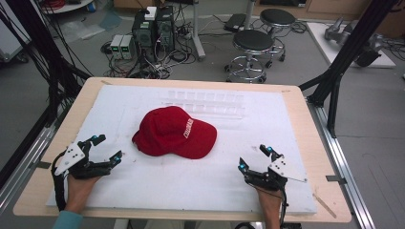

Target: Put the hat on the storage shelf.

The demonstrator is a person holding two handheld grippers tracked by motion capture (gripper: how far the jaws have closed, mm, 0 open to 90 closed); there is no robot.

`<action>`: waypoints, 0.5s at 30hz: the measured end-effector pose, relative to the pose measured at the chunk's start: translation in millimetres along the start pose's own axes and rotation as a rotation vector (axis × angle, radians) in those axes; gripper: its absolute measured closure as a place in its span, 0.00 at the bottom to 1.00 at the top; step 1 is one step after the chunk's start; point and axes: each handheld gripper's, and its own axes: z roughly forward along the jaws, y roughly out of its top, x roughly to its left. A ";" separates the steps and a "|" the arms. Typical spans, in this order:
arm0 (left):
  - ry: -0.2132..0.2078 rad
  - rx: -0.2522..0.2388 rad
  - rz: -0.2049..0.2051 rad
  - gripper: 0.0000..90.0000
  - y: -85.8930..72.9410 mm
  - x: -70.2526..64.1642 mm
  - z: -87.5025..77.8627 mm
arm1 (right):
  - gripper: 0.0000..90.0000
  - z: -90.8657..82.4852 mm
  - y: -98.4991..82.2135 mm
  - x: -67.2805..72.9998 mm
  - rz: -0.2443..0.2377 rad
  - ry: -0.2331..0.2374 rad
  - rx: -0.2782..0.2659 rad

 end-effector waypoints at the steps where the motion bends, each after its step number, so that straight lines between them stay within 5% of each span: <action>1: 0.001 0.000 -0.001 0.14 0.0 0.2 0.1 | 0.11 0.0 0.0 -0.1 0.003 0.004 0.002; 15: 0.002 0.000 -0.013 0.14 0.0 1.6 -0.3 | 0.11 -0.1 0.0 0.5 0.004 -0.001 0.003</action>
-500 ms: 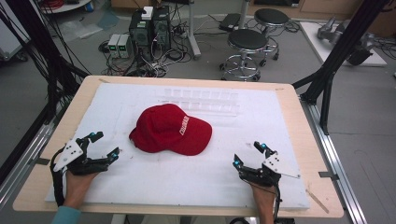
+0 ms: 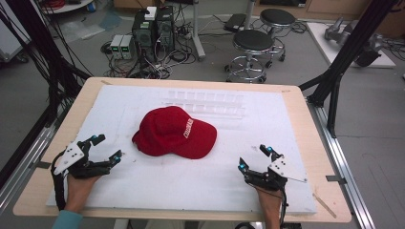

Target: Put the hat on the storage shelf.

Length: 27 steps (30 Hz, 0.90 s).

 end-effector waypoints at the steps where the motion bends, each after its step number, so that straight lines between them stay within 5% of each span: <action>1: -0.001 0.001 0.000 0.14 0.0 0.0 0.0 | 0.11 0.0 0.0 0.0 0.000 0.000 0.000; 17: -0.032 0.039 -0.029 0.14 2.9 3.0 3.5 | 0.11 1.4 0.6 0.6 0.002 0.003 0.018; 23: -0.076 0.055 -0.037 0.13 17.8 7.7 9.0 | 0.11 1.7 0.6 0.4 -0.007 0.005 0.016; 27: -0.126 0.079 0.008 0.13 38.9 9.5 19.2 | 0.11 1.7 0.6 0.4 -0.008 0.005 0.015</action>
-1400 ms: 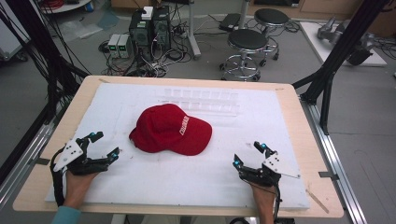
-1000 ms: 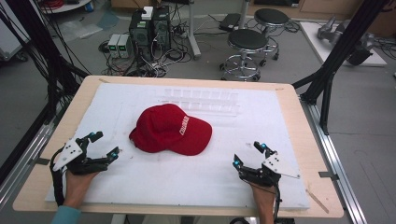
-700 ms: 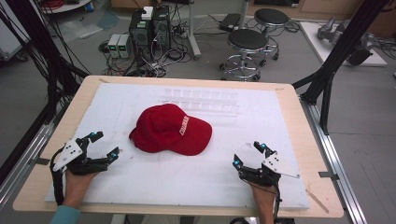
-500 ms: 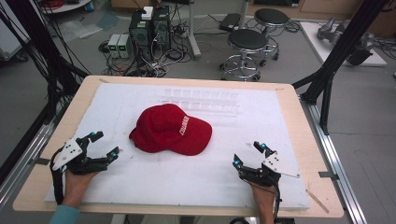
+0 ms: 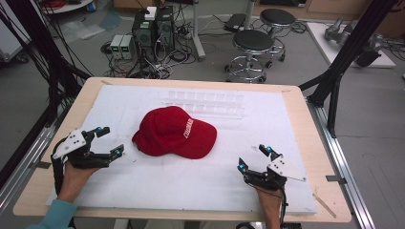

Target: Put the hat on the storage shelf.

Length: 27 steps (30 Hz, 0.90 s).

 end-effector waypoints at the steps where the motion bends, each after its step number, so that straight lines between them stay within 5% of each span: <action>1: 0.000 0.000 0.000 0.13 0.0 0.0 0.0 | 0.11 0.1 0.0 0.0 0.000 0.000 0.000; 6: -0.034 0.023 0.019 0.13 26.8 5.6 12.8 | 0.11 0.0 0.0 0.0 0.001 0.001 -0.001; 12: -0.140 0.075 -0.011 0.13 52.3 18.4 33.7 | 0.11 -0.3 0.0 0.1 0.007 0.001 0.001; 19: -0.162 0.168 -0.008 0.13 64.3 28.2 61.4 | 0.11 -0.4 -0.1 -0.1 0.009 0.004 0.003; 27: -0.194 0.221 -0.020 0.13 73.8 37.0 84.7 | 0.11 -0.2 -0.1 0.0 0.008 0.004 0.002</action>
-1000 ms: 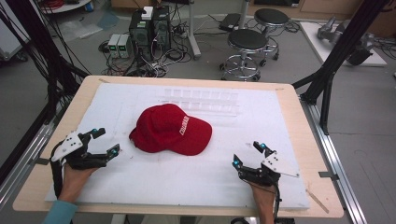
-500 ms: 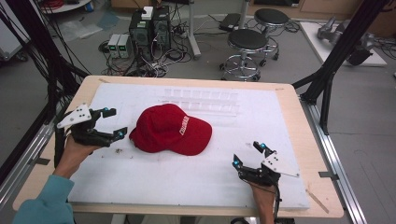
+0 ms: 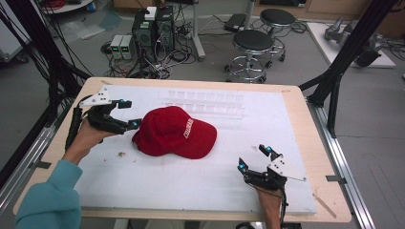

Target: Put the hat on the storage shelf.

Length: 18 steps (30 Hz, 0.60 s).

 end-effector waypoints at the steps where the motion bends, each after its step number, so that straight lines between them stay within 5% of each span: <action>1: -0.001 0.018 -0.015 0.13 0.6 3.2 6.6 | 0.11 -0.1 0.0 0.0 0.001 0.000 0.000; 11: -0.011 0.111 -0.034 0.14 -4.0 6.4 38.0 | 0.11 0.2 0.0 -0.2 -0.006 0.000 -0.004; 18: 0.025 0.198 -0.067 0.18 -12.7 8.2 52.4 | 0.11 -0.1 -0.1 0.0 -0.003 0.001 -0.002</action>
